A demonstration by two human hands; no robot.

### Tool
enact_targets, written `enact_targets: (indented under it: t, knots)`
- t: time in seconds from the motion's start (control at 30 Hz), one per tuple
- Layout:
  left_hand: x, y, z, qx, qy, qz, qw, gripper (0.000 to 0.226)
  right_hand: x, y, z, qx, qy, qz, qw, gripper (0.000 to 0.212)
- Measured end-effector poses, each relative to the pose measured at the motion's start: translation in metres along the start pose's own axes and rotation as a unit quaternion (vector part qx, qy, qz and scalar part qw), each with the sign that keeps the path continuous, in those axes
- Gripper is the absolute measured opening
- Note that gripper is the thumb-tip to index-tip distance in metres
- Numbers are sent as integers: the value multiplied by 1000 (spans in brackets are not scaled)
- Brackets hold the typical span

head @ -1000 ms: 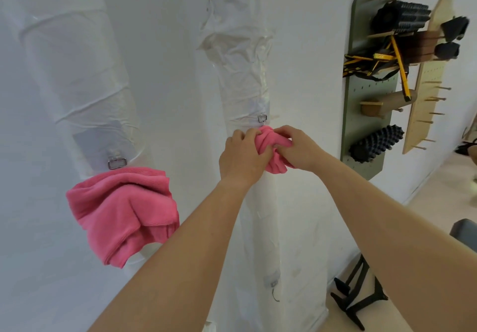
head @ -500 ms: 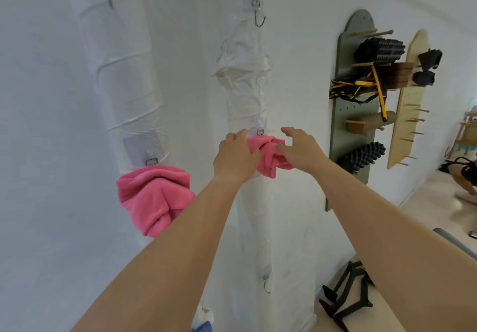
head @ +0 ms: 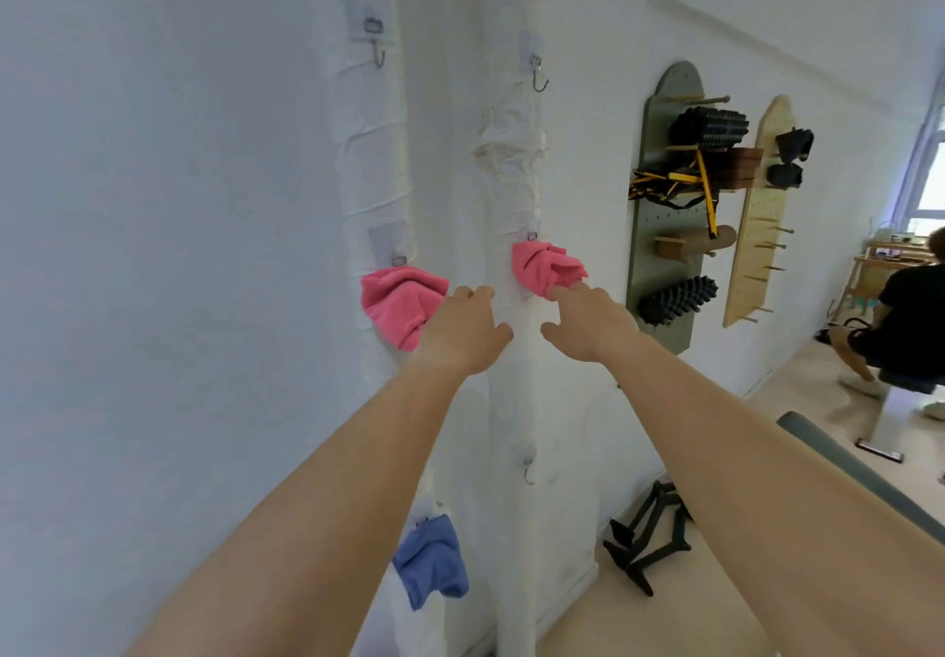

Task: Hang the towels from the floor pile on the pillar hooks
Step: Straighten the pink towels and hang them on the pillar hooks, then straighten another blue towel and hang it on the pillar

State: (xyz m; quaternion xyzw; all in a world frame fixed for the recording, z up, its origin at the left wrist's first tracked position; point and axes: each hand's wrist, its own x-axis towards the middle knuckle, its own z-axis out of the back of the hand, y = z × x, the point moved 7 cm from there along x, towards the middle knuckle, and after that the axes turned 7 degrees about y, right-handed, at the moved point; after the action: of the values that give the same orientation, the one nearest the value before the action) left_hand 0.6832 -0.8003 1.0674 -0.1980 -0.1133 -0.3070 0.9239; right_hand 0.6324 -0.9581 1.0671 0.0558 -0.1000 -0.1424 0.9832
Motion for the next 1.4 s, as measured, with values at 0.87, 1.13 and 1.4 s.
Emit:
enact_targets:
  t: [0.87, 1.13, 1.4]
  knots:
    - [-498, 164, 33, 8, 141, 138, 980, 56, -409, 301, -134, -43, 113, 135, 983, 52]
    - [-711, 232, -127, -7, 266, 230, 936, 51, -574, 318, -364, -46, 307, 142, 940, 43]
    - [-942, 301, -276, -44, 391, 305, 868, 54, -728, 320, -564, -16, 445, 100, 890, 51]
